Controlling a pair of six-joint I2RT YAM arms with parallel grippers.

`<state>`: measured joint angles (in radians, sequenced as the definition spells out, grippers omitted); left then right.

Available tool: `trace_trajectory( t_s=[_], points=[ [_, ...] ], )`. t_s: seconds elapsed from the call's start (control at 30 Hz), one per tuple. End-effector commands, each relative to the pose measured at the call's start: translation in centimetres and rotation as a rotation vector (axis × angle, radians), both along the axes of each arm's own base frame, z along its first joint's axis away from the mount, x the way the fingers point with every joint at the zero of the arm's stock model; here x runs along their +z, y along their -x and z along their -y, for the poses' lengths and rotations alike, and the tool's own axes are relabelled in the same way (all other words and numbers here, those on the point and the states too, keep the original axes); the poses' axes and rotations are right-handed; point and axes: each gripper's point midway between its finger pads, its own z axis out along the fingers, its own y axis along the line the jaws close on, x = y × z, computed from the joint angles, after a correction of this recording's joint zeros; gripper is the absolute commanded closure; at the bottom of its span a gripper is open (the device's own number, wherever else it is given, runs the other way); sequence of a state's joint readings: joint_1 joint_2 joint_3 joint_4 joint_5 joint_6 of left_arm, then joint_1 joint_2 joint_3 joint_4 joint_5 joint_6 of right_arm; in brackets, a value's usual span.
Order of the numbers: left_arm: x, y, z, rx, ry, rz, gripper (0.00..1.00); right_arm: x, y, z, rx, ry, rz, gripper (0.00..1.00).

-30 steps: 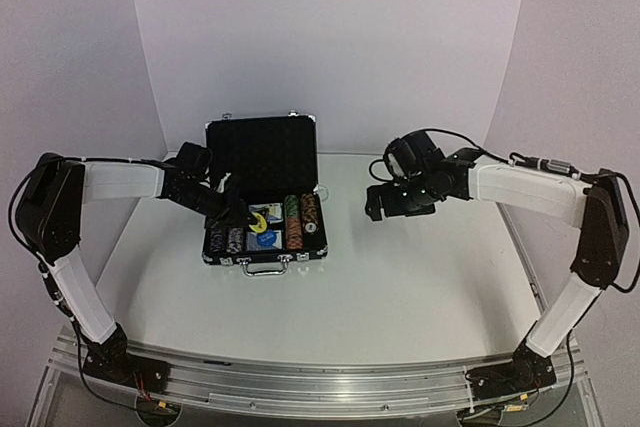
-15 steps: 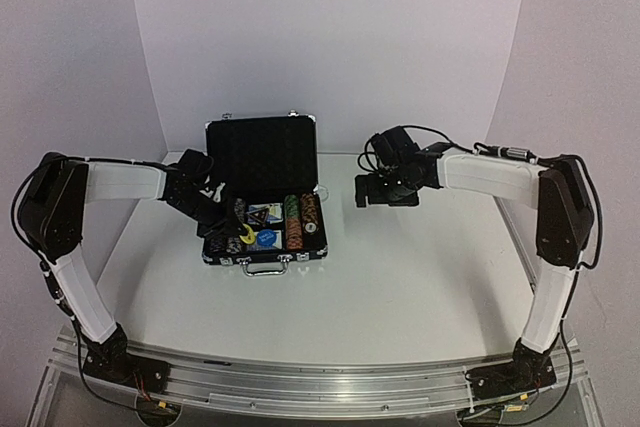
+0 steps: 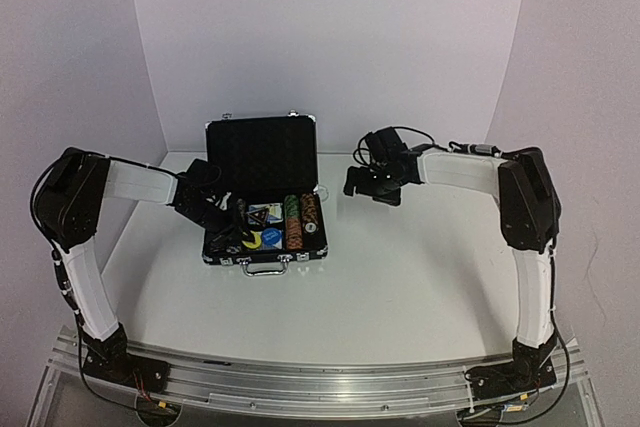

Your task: Pack up texas hold em set

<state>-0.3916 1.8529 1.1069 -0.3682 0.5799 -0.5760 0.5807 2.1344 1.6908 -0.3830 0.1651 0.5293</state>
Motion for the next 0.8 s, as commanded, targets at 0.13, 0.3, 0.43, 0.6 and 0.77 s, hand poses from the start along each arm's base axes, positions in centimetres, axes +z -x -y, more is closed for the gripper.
trace_trajectory(
  t_s=[0.13, 0.3, 0.43, 0.6, 0.77],
  points=[
    [1.0, -0.7, -1.6, 0.061, -0.103, 0.027, 0.46, -0.3, -5.9, -2.3, -0.042, -0.324, -0.033, 0.13],
    [4.6, -1.2, -1.8, 0.072, -0.095, 0.099, 0.23, -1.9, -8.2, -5.0, 0.027, -0.408, -0.044, 0.25],
    [6.7, -1.0, -2.1, 0.076, -0.092, 0.129, 0.01, -1.7, -10.5, -6.7, 0.033, -0.483, -0.014, 0.4],
    [7.9, -0.7, -2.5, 0.089, -0.097, 0.151, 0.0, -2.0, -12.1, -9.3, 0.065, -0.632, -0.027, 0.53],
    [7.9, -0.5, -2.5, 0.086, -0.094, 0.15, 0.0, -3.5, -12.6, -10.8, 0.065, -0.74, -0.066, 0.61]
  ],
)
